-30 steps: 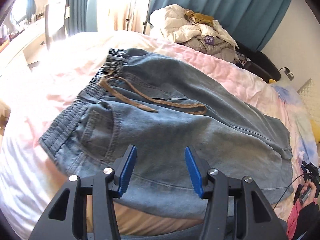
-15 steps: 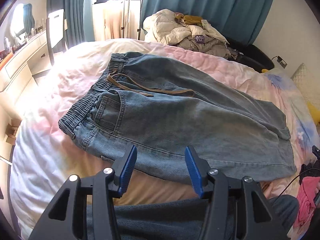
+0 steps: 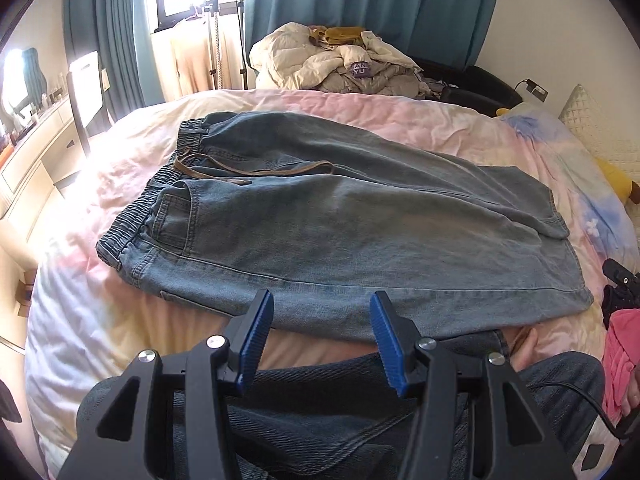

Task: Fold clothes

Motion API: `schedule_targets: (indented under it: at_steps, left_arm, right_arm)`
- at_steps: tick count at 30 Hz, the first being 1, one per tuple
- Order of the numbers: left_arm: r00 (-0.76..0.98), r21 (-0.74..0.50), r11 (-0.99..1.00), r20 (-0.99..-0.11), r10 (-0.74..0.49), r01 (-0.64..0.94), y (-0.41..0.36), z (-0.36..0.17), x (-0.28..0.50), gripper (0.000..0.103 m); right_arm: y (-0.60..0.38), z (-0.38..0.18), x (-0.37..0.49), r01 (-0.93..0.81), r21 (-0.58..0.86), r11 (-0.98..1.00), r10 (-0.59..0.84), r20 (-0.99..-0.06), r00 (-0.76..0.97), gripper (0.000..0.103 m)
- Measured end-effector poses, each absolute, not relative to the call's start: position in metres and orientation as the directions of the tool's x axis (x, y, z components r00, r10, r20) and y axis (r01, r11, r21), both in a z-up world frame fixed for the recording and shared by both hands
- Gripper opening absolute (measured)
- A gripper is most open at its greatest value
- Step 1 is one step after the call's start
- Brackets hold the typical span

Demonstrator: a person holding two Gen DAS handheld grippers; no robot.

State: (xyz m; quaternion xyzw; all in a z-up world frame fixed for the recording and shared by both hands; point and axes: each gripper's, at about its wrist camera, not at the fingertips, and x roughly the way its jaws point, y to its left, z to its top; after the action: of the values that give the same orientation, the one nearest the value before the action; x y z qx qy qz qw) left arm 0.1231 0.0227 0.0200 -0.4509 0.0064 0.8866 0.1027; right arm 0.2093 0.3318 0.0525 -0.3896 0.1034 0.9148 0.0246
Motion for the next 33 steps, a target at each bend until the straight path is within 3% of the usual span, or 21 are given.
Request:
schedule_targets:
  at_steps: [33]
  left_arm:
    - [-0.611, -0.014, -0.984, -0.782, 0.121, -0.178, 0.134, -0.017, 0.139, 0.052]
  right_arm:
    - [0.361, 0.007, 0.208, -0.133, 0.046, -0.990, 0.062, -0.704, -0.708, 0.028]
